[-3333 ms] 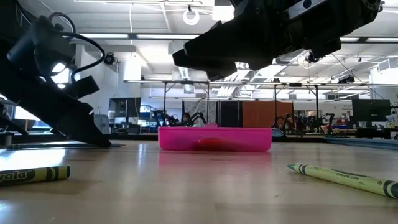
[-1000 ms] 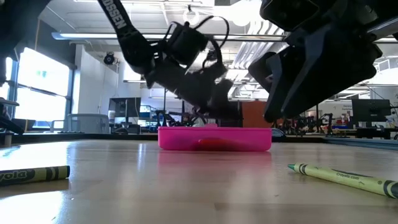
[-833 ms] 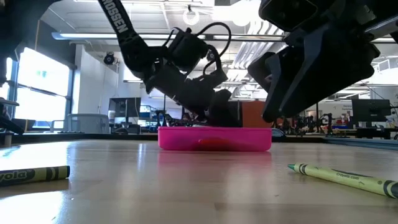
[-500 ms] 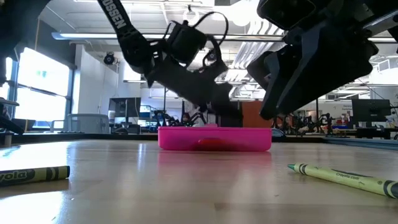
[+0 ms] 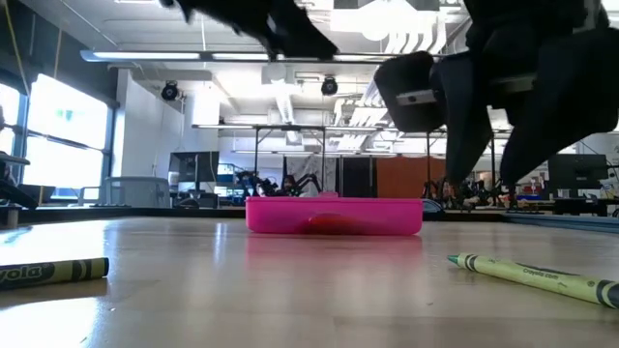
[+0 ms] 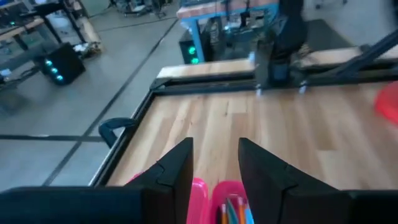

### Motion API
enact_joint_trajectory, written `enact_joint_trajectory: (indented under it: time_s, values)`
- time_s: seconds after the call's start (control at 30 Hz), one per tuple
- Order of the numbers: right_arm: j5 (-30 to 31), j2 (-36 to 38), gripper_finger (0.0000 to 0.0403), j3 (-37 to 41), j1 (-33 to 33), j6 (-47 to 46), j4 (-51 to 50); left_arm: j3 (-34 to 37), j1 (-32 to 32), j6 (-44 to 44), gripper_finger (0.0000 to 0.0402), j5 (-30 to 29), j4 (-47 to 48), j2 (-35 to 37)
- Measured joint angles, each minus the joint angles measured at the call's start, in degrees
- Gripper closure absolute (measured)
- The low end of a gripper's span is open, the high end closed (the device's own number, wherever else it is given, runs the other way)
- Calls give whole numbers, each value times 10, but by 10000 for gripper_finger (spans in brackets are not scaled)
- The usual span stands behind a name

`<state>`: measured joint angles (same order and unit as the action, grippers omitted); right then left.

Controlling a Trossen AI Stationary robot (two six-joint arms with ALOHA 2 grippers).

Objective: Pick & place school supplies into a supply box
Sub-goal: Put the right green crayon into the pink supply box

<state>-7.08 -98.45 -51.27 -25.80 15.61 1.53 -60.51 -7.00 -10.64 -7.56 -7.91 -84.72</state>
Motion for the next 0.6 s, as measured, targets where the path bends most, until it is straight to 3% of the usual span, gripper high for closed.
enact_joint_trajectory:
  time_s: [0.23,0.37,0.6]
  values:
    - [-106,-32,316,0,0,181,73,0,26,56,246,30,157,129]
    - [-185,-68,316,0,11,217,117,0,47,87,246,30,215,163]
    - [-204,-91,316,0,22,266,119,0,83,100,245,30,236,167]
